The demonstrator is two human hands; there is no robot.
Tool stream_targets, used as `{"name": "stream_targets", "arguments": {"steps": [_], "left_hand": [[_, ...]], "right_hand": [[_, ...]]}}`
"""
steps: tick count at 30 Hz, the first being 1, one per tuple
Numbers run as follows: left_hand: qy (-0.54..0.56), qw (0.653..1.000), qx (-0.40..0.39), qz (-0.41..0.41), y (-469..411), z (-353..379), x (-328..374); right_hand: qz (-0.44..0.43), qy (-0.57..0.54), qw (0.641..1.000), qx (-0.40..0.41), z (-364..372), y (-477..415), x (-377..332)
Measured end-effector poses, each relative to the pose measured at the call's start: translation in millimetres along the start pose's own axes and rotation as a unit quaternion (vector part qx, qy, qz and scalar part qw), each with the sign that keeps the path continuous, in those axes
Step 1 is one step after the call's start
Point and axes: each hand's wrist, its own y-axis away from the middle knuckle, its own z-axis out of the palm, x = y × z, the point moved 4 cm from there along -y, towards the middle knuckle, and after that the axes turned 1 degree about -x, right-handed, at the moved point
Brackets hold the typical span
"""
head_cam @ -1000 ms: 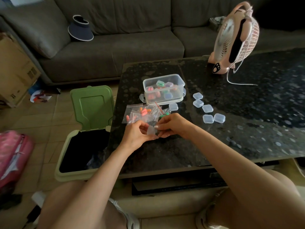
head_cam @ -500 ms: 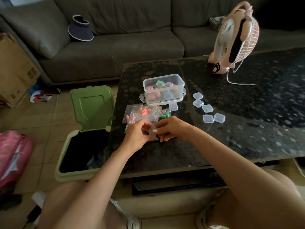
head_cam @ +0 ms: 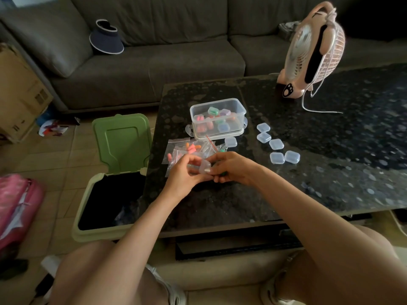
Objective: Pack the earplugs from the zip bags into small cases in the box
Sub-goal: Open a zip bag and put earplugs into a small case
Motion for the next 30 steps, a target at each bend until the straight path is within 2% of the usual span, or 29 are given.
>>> {"name": "stream_targets", "arguments": {"steps": [4,10,18,30], "left_hand": [[-0.003,1.0,0.006,-0.019,-1.1,-0.5,-4.1],[-0.033,0.999,-0.002,0.0,-1.0,0.6,-5.7],[-0.093,0.993,0.047,0.046,2.7,-1.8,1.5],[-0.127,0.989,0.05,0.048,1.1,-3.1,-1.1]], "right_hand": [[-0.006,0.001,1.0,-0.001,0.6,1.2,-1.4],[-0.025,0.017,0.999,0.014,3.8,1.2,-1.2],[-0.01,0.014,0.999,0.037,3.7,3.6,-2.9],[-0.006,0.075,0.997,0.011,6.3,4.8,1.2]]}}
